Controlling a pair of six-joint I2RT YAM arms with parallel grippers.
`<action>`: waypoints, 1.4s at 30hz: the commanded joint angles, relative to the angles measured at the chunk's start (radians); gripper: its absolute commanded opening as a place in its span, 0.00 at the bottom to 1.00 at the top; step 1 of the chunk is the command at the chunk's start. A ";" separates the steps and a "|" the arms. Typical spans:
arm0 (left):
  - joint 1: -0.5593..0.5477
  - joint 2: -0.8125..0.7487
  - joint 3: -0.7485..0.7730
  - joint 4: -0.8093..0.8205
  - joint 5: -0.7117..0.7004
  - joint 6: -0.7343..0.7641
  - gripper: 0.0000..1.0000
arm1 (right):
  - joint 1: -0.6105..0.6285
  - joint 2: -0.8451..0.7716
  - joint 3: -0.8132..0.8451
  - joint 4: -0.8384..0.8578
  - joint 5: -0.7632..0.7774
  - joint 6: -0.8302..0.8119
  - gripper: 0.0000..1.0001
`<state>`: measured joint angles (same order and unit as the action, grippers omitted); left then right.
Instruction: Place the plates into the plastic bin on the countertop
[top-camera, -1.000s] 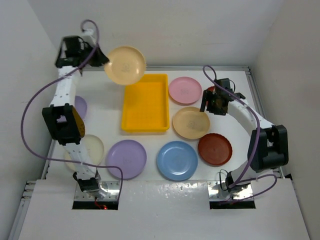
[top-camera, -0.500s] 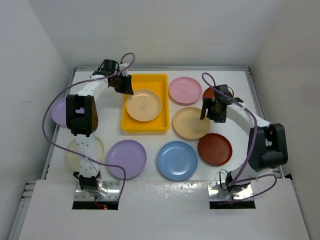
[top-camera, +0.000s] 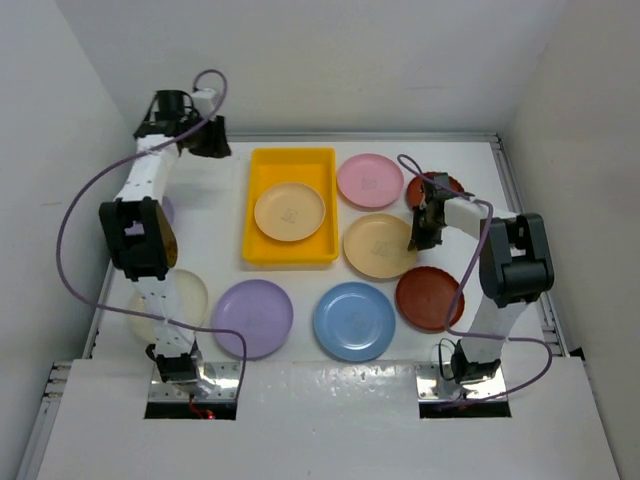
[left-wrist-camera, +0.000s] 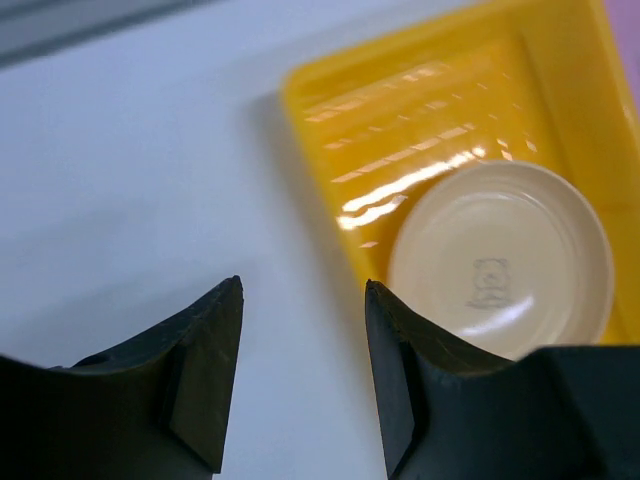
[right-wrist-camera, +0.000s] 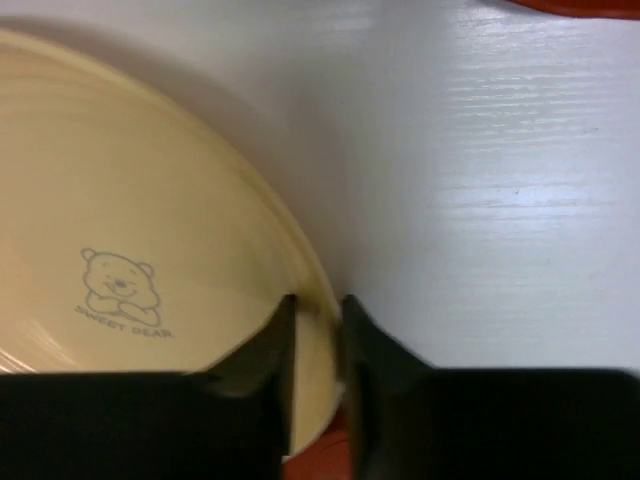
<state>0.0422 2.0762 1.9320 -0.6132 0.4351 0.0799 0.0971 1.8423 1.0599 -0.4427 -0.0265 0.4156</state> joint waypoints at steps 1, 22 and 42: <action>0.132 -0.102 0.027 0.004 -0.122 0.012 0.55 | -0.007 -0.052 0.002 0.022 0.023 -0.049 0.12; 0.656 -0.188 -0.335 0.066 -0.386 -0.108 0.61 | 0.311 -0.233 0.494 0.097 0.247 -0.141 0.00; 0.705 -0.206 -0.407 0.096 -0.320 -0.085 0.61 | 0.386 0.374 0.805 0.139 -0.164 0.115 0.00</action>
<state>0.7364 1.9198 1.5383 -0.5354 0.0990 -0.0086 0.4805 2.2208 1.8164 -0.3794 -0.0990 0.4698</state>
